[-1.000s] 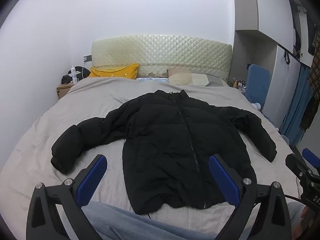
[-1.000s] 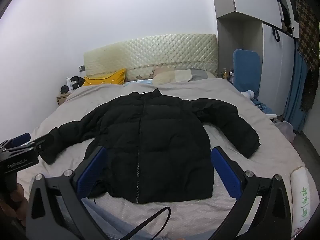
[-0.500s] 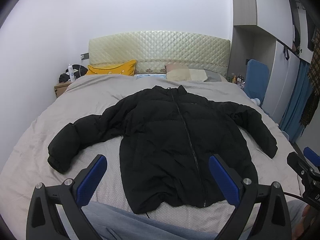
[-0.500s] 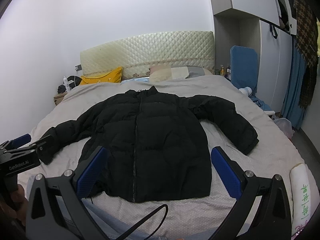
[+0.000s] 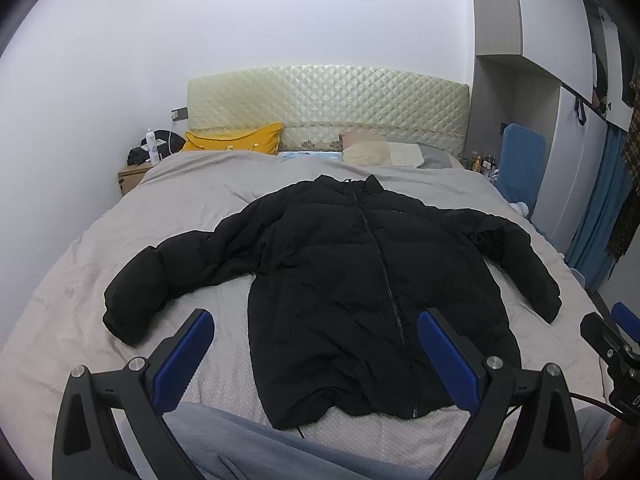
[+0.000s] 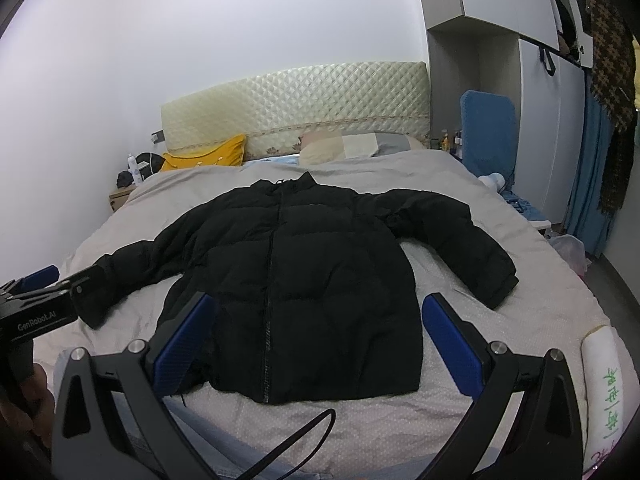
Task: Fold large clothes
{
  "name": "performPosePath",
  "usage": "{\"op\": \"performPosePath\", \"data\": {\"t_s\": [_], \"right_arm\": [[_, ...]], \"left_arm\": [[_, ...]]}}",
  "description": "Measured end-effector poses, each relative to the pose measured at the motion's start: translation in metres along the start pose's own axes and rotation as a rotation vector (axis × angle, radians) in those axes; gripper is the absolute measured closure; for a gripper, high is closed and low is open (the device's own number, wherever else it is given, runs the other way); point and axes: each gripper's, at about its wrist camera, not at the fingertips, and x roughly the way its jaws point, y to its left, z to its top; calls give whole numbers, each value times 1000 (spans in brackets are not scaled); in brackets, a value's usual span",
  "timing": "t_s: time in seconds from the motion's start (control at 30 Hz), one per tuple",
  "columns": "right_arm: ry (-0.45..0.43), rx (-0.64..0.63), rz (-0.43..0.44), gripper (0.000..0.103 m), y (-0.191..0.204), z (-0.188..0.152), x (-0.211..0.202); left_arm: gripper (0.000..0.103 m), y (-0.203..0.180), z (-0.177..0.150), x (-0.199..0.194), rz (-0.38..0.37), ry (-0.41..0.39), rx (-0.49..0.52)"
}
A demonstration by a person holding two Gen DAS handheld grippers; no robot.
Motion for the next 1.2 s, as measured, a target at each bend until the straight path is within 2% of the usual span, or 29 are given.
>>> {"op": "performPosePath", "data": {"t_s": [0.5, 0.87, 1.0, 1.13, 1.2], "right_arm": [[43, 18, 43, 0, 5, -2, 12], [23, 33, 52, 0, 4, 1, 18], [25, 40, 89, 0, 2, 11, 33], [19, 13, 144, 0, 3, 33, 56], [-1, -19, 145, 0, 5, 49, 72]], "left_arm": [[0, 6, 0, 3, -16, 19, 0], [0, 9, 9, 13, -22, 12, 18], [0, 13, 22, 29, -48, 11, 29], [0, 22, 53, 63, -77, 6, 48], [0, 27, 71, 83, -100, -1, 58]]}}
